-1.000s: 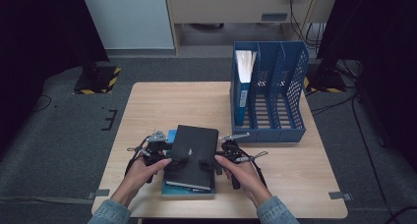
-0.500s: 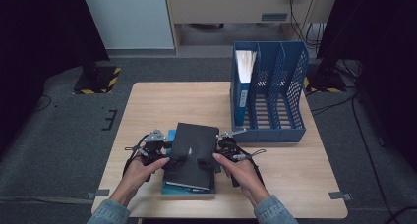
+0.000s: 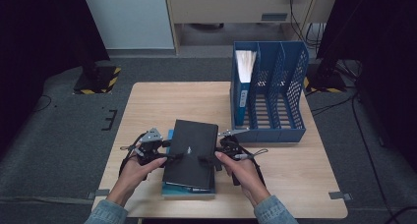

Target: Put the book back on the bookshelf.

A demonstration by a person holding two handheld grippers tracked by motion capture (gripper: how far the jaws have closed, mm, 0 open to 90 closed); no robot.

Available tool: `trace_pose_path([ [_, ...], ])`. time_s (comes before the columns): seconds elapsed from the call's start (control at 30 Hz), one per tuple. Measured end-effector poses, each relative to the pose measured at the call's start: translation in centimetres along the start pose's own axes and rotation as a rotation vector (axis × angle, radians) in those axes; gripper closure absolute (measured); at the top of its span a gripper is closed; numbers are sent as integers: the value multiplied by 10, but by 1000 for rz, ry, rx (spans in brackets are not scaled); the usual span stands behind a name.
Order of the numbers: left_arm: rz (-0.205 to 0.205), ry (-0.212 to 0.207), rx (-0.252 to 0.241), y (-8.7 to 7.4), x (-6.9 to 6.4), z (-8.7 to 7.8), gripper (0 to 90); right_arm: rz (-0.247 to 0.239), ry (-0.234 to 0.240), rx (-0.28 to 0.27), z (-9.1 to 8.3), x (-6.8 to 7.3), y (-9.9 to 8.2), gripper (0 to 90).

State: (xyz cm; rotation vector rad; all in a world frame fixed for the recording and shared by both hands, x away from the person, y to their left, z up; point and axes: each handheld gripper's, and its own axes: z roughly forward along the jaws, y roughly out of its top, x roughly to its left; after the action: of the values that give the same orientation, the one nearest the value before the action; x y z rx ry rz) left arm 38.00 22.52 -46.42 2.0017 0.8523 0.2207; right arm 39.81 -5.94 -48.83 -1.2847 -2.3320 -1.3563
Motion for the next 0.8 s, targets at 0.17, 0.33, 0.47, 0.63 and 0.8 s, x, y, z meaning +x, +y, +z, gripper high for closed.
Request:
trace_pose_path([
  [0.17,0,1,-25,3,0,-7,374,-31,-22,-11,-7,8,5,156],
  [0.33,5,6,-39,7,1,-13,402,-65,-45,-10,-13,14,12,187],
  [0.47,-6,12,-39,9,3,-15,422,-91,-61,-5,-15,19,19,199],
  [0.63,11,27,-30,15,3,-19,434,-110,-74,-1,-16,22,27,215],
  [0.8,9,33,-30,17,3,-24,441,-126,-76,-1,-19,26,32,236],
])
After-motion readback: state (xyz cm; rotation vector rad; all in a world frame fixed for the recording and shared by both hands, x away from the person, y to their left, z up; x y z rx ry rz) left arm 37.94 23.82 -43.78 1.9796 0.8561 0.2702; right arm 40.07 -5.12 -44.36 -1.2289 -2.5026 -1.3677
